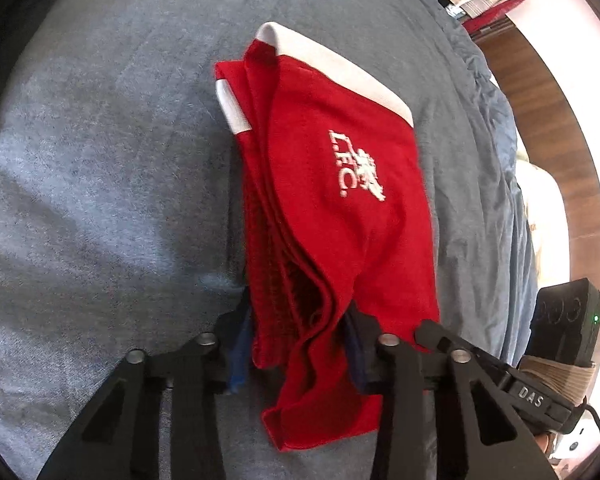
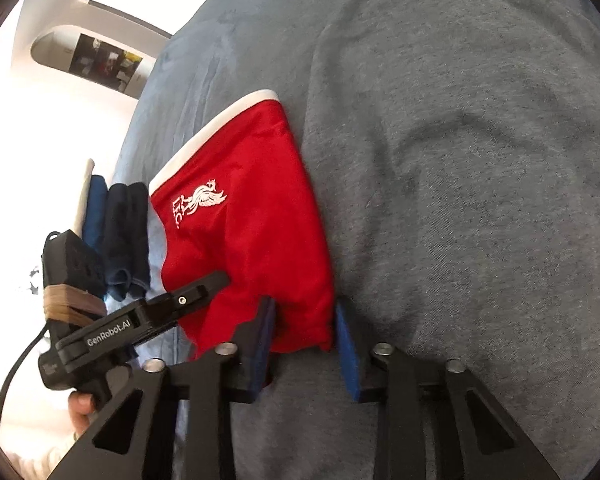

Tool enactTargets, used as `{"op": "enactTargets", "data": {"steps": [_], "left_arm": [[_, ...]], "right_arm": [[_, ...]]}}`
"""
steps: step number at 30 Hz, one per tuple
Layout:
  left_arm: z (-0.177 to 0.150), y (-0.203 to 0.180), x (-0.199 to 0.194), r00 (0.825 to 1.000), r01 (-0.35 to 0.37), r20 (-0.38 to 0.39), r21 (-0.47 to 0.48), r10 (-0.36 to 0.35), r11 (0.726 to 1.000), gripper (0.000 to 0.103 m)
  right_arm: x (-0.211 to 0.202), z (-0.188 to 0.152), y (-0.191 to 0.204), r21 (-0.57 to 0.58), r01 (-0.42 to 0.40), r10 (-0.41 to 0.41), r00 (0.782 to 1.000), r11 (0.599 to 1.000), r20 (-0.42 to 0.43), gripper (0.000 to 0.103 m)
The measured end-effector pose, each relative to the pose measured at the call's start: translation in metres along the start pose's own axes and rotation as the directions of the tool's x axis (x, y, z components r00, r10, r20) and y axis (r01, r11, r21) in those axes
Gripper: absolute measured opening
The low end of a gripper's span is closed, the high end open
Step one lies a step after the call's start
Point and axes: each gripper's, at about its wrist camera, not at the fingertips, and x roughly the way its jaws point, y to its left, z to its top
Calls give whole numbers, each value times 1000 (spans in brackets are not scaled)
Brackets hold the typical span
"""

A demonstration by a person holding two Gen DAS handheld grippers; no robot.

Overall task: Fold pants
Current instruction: 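Grasp the folded shorts with the left gripper while the right gripper pinches the waistband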

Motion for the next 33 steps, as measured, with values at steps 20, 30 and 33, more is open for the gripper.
{"op": "enactTargets", "data": {"steps": [20,30,33], "left_arm": [[16,-53,-75,998,9,67,136,-19,991,17],[25,-72,-157,994,28,97,189,-47,982,17],[29,-77,-188,992,20,120,216,-47,976,17]], "right_arm": [[-80,16,64,-82,33,-19,986,996,165,10],[-133,16,120,-104,24,-2,979,994,205,10],[-150,15,148,-125,24,5,974,992,229,10]]}}
